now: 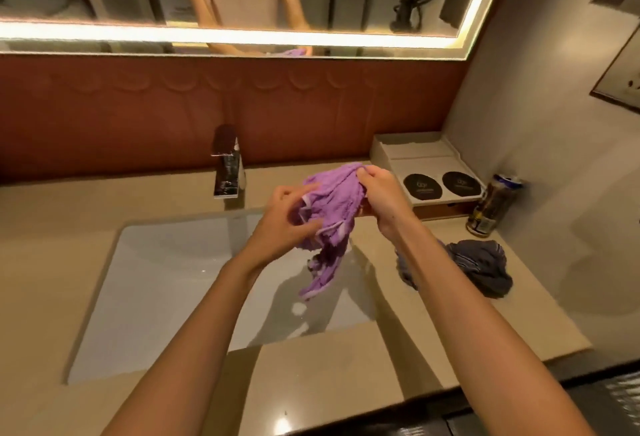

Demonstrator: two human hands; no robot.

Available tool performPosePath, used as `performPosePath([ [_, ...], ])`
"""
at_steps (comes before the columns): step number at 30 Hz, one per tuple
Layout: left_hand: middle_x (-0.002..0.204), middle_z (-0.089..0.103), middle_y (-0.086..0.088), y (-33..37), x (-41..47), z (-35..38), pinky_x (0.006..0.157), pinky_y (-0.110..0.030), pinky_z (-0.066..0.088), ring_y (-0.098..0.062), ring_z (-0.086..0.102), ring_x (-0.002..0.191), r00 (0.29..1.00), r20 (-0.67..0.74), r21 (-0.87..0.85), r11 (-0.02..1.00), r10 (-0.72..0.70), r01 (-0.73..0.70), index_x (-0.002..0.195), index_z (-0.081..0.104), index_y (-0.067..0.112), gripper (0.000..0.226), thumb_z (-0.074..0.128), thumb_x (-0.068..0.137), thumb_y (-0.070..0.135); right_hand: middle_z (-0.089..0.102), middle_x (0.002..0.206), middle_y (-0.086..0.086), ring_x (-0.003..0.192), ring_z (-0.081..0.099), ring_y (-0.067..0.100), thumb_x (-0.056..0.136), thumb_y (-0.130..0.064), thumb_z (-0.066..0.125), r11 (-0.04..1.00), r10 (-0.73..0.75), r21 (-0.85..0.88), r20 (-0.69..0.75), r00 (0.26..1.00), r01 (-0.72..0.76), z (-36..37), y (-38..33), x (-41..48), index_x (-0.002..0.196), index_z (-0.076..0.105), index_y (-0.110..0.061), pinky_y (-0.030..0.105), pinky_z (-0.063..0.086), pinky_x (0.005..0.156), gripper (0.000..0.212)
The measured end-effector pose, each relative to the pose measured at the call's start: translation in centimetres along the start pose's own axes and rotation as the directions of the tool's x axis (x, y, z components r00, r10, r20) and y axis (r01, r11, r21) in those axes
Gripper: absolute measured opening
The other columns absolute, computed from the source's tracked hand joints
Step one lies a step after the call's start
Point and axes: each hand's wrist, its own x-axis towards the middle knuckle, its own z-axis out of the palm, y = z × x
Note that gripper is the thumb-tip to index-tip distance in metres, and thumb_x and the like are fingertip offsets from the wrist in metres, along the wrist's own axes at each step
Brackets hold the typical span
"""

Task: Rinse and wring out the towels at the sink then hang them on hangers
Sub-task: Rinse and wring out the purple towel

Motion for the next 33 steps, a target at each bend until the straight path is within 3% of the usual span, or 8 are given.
performPosePath([
  [3,0.093,0.043,-0.003,0.1,-0.3,-3.8,0.079,-0.023,0.039,-0.015,0.047,0.087,0.949,-0.306,0.211,0.977,0.078,-0.012,0.083,0.064,0.010,0.010,0.063,0.086,0.018,0.054,0.067,0.003,0.049,0.054,0.006,0.098,-0.013,0.036,0.997,-0.022,-0.076,0.091,0.996,0.029,4.5,-1.6,0.3,0.084,0.057,-0.010,0.019,0.045,0.043,0.025],
  [9,0.067,0.052,-0.007,1.9,0.0,-11.0,0.061,-0.031,0.029,-0.017,0.042,0.065,0.866,-0.490,0.127,0.991,0.103,-0.046,0.073,0.053,-0.002,0.039,0.044,0.098,0.026,0.051,0.070,0.001,0.065,0.044,0.012,0.096,-0.026,0.047,0.981,-0.097,-0.158,0.099,0.990,0.112,11.3,-3.0,0.4,0.070,0.050,-0.016,0.021,0.032,0.050,0.028],
  [12,0.062,0.045,-0.007,2.5,0.5,-12.8,0.058,-0.031,0.028,-0.016,0.037,0.060,0.842,-0.537,-0.024,0.999,-0.045,0.038,0.064,0.045,0.006,0.038,0.045,0.096,0.026,0.053,0.074,-0.003,0.070,0.048,0.009,0.093,-0.036,0.050,0.983,-0.097,-0.134,0.211,0.973,0.127,12.5,-4.1,-0.3,0.080,0.053,-0.017,0.017,0.035,0.054,0.023],
  [16,0.073,0.046,-0.013,3.4,0.9,-13.8,0.058,-0.031,0.028,-0.018,0.040,0.069,0.852,-0.479,-0.258,0.962,-0.209,0.091,0.073,0.050,0.008,0.026,0.044,0.094,0.022,0.055,0.112,0.000,0.104,0.054,0.018,0.087,-0.058,0.034,0.985,-0.013,-0.135,0.545,0.839,0.103,12.6,-3.6,-1.3,0.117,0.045,-0.035,0.036,0.042,0.085,0.040],
  [18,0.066,0.041,-0.011,3.7,0.9,-13.4,0.054,-0.029,0.028,-0.018,0.036,0.064,0.878,-0.430,-0.276,0.957,-0.210,0.094,0.066,0.044,0.008,0.032,0.044,0.095,0.021,0.043,0.133,-0.007,0.120,0.047,0.015,0.085,-0.052,0.044,0.966,-0.019,-0.183,0.649,0.760,0.181,12.5,-2.9,-1.7,0.133,0.032,-0.039,0.039,0.042,0.097,0.051],
  [22,0.070,0.047,-0.003,4.4,0.6,-13.1,0.054,-0.021,0.038,-0.014,0.045,0.064,0.928,-0.256,-0.312,0.932,-0.269,0.184,0.078,0.053,0.009,0.028,0.053,0.092,0.033,0.054,0.118,-0.003,0.099,0.055,0.006,0.098,-0.017,0.044,0.946,-0.098,-0.197,0.584,0.806,0.258,12.2,-2.7,-1.9,0.131,0.047,-0.020,0.024,0.047,0.088,0.034],
  [28,0.091,0.066,-0.006,3.0,-0.3,-16.4,0.084,-0.033,0.049,-0.018,0.060,0.085,0.973,0.078,0.161,0.965,-0.219,0.204,0.097,0.066,0.008,0.032,0.080,0.069,0.015,0.064,0.082,0.001,0.070,0.057,0.009,0.095,-0.005,0.042,0.989,-0.117,0.111,0.202,0.972,0.096,9.6,-3.1,-0.4,0.111,0.063,0.000,0.017,0.047,0.058,0.027],
  [33,0.101,0.058,-0.005,1.2,-0.1,-16.6,0.076,-0.031,0.043,-0.021,0.053,0.090,0.941,0.088,0.693,0.698,-0.327,0.178,0.103,0.057,0.009,0.050,0.084,0.064,0.025,0.058,0.075,0.004,0.070,0.054,0.012,0.095,-0.004,0.038,0.948,-0.005,0.316,0.101,0.995,-0.027,9.7,-4.6,0.2,0.075,0.060,-0.013,0.022,0.044,0.061,0.030],
])
